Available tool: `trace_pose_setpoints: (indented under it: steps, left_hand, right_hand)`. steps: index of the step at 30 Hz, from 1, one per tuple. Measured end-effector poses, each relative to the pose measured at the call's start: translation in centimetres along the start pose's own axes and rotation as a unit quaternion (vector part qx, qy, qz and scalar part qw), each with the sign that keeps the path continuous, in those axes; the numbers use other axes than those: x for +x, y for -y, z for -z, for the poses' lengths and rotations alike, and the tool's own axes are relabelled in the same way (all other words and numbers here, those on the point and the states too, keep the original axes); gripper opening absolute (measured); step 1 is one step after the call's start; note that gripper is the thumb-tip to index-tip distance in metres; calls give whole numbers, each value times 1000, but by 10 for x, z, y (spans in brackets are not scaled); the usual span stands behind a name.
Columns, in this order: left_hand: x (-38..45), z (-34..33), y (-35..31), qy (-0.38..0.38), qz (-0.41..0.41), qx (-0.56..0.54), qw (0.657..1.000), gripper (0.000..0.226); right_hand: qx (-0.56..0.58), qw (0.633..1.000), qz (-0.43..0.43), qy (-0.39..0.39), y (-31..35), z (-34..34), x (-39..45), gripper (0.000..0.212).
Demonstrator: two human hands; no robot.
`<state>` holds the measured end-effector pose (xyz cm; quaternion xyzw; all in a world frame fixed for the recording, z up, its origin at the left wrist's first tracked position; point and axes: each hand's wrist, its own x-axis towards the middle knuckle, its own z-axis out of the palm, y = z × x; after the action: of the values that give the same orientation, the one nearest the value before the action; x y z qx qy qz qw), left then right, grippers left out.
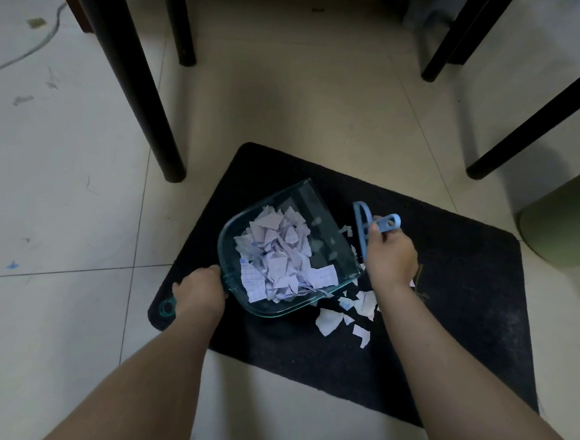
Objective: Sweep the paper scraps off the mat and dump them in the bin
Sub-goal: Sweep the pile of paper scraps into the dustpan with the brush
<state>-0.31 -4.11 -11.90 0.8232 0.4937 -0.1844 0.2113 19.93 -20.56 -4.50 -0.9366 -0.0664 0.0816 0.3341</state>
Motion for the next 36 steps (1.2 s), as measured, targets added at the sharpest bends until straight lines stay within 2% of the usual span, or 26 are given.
trace_pose_setpoints:
  steps: [5,9,16,23,30,33,36]
  left_hand:
    - [17,10,25,-21,75,78,994,20]
    - [25,21,45,-21,96,146,984,28]
    - [51,30,47,-2,230,100,968,23]
    - [76,45,35,46,216,160,962,24]
    - [80,48,32,74,222,165,958,32]
    - [78,49,30,71,217,168,959,30]
    - [77,50,26,66,203,172,962,31]
  right_hand:
    - [4,998,44,41,1,-30,6,28]
    - [-4,993,71,94,18,-61,22,27]
    - [-34,985,122,120,48,-110,47,34]
    - [-78,973,172,131,57,-135,68,35]
    - [-116,947,225,196,57,-157,38,33]
    - [-69,955,200,209,55,-147,37,34]
    - [-18,970,167,178,56,-129,48,39]
